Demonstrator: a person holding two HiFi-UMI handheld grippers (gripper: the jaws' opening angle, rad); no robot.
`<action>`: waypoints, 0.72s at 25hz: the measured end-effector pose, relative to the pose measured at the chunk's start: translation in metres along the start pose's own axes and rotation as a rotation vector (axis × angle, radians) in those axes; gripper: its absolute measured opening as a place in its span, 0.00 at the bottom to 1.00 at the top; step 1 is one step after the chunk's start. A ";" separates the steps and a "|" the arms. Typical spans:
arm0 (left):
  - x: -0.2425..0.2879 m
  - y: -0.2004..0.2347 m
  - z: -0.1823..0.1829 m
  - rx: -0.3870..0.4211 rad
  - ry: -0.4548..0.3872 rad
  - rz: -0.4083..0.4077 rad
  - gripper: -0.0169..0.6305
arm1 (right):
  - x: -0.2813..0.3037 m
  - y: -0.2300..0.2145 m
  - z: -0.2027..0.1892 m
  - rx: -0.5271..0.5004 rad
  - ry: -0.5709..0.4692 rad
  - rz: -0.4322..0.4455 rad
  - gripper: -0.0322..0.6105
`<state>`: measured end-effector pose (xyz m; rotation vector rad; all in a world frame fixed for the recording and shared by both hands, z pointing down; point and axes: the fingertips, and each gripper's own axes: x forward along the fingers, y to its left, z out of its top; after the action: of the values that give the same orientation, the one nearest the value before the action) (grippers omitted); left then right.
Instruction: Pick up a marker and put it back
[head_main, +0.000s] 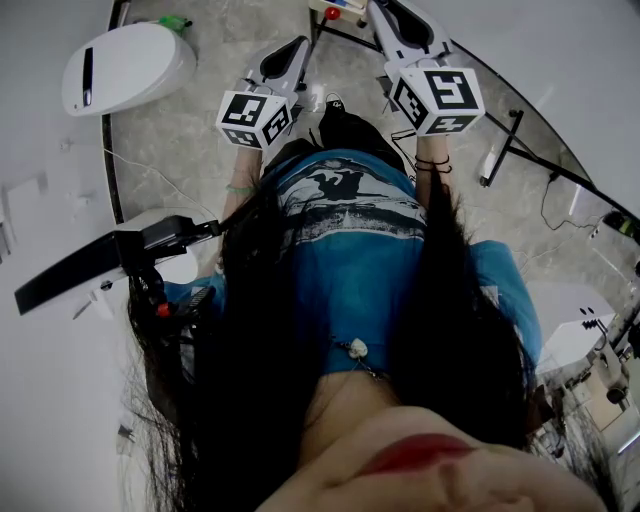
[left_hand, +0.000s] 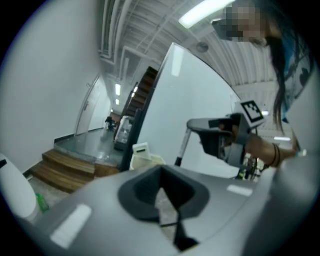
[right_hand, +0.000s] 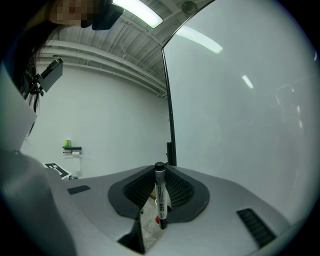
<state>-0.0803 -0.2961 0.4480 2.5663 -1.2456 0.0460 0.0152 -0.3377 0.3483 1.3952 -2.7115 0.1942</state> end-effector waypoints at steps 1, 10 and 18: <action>0.000 0.000 0.000 0.000 0.001 0.001 0.03 | 0.000 0.000 0.000 0.000 0.001 0.001 0.16; -0.001 0.001 -0.001 -0.006 -0.001 0.006 0.03 | 0.002 0.000 0.001 -0.007 0.002 0.006 0.16; -0.003 0.009 -0.001 -0.012 0.000 0.035 0.03 | 0.041 -0.007 0.001 -0.103 0.040 0.038 0.16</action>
<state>-0.0887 -0.2990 0.4505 2.5338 -1.2871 0.0455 -0.0030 -0.3749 0.3531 1.2985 -2.6759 0.0832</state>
